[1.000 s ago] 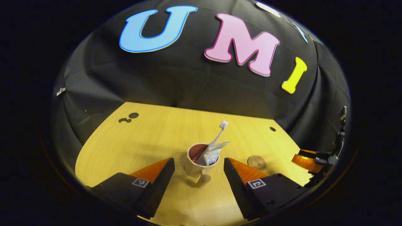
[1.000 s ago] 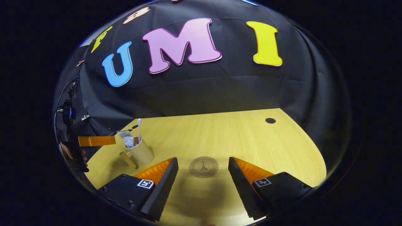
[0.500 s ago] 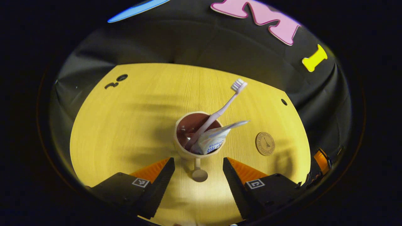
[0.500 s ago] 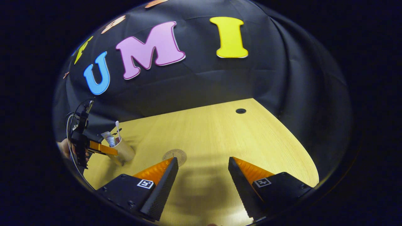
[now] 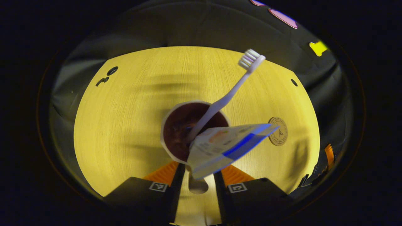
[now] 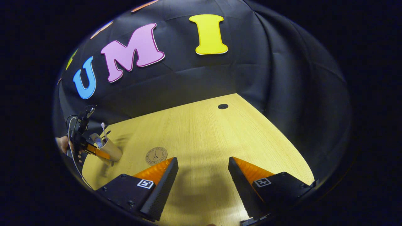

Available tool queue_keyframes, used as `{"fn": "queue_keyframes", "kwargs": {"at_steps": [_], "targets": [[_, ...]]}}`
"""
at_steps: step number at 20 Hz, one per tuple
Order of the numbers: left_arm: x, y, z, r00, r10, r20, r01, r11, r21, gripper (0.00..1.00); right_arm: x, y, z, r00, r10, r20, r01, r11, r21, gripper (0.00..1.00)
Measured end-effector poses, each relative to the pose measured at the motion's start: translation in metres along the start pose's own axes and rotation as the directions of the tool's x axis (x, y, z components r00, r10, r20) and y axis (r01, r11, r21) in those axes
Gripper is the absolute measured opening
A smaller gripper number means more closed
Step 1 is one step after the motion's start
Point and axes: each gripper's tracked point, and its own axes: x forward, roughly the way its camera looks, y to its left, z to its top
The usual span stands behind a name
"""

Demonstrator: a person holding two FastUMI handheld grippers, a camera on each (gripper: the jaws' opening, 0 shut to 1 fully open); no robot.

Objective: Put the toothbrush and toothpaste on the desktop into the cup, then pick up the cup and place it on the coaster on the desktop.

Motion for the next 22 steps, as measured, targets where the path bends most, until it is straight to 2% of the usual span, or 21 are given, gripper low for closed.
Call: {"fn": "queue_keyframes", "kwargs": {"at_steps": [2,3,4,6,8,9,14,22], "targets": [[0.002,0.000,-0.001,1.000,-0.008,-0.014,0.008,1.000,-0.021,0.35,0.002,0.000,-0.001,1.000,0.001,-0.001,-0.001,1.000,-0.001,0.98],[0.001,0.002,-0.002,1.000,-0.010,-0.019,0.009,1.000,-0.010,0.39,0.002,0.000,-0.002,1.000,0.002,-0.004,-0.002,1.000,-0.001,0.98],[0.000,0.001,-0.002,1.000,-0.008,-0.020,0.008,1.000,0.004,0.32,0.004,0.002,-0.003,1.000,0.004,-0.006,-0.004,1.000,-0.001,0.98],[0.000,-0.001,-0.001,1.000,0.002,-0.001,-0.002,1.000,0.018,0.31,0.004,0.002,-0.004,1.000,0.005,-0.009,-0.005,1.000,-0.007,0.99],[0.001,-0.002,0.000,1.000,-0.023,0.013,0.023,0.999,0.032,0.18,0.005,0.003,-0.003,1.000,0.008,-0.007,-0.009,1.000,-0.007,0.99],[0.002,-0.001,0.001,0.999,-0.028,0.020,0.028,0.999,0.036,0.22,0.003,0.003,-0.003,1.000,0.008,-0.006,-0.008,1.000,-0.009,0.99],[0.004,-0.009,0.010,0.998,-0.051,0.043,0.047,0.993,0.106,0.21,0.000,-0.007,0.002,1.000,-0.011,0.003,0.011,1.000,-0.016,0.99],[-0.003,-0.079,0.021,0.992,-0.128,0.023,0.118,0.957,0.265,0.21,-0.013,-0.033,0.014,0.998,-0.055,0.038,0.055,0.998,0.000,0.99]]}}
